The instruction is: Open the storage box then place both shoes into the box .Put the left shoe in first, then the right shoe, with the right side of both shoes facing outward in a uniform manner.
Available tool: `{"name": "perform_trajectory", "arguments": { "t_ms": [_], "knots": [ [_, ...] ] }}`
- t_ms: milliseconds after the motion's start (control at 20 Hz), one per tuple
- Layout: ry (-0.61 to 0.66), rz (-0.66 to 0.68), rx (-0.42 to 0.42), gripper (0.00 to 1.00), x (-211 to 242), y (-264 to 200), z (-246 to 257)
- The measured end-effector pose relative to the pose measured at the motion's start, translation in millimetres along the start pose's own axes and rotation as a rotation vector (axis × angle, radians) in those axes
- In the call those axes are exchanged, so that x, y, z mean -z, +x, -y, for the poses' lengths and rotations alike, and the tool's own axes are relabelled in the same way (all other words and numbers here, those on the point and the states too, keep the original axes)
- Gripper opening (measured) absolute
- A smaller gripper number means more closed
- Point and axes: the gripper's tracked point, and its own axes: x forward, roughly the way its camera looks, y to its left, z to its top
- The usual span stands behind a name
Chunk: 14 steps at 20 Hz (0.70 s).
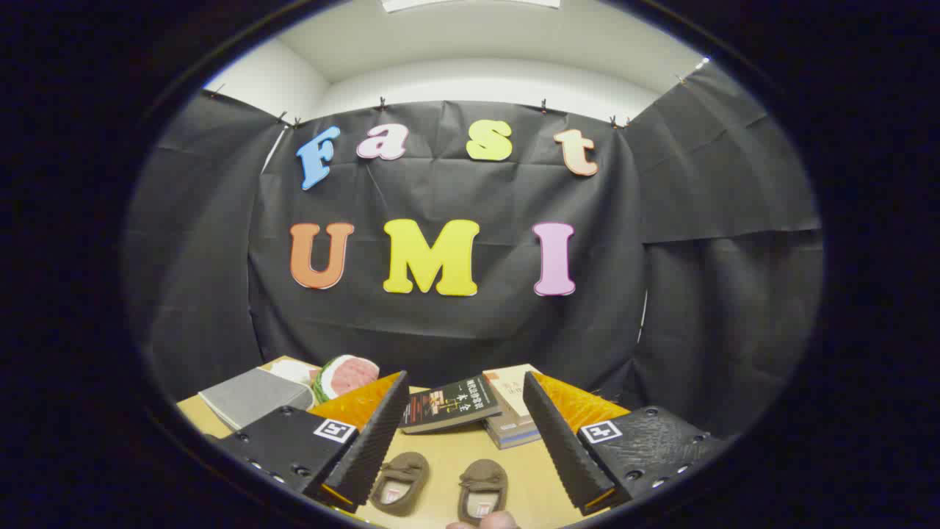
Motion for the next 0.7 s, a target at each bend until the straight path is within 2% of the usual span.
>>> {"name": "perform_trajectory", "arguments": {
  "t_ms": [700],
  "knots": [
    [0.046, -0.035, -0.14, 0.95, 12.2, 18.3, -36.7]
  ]
}}
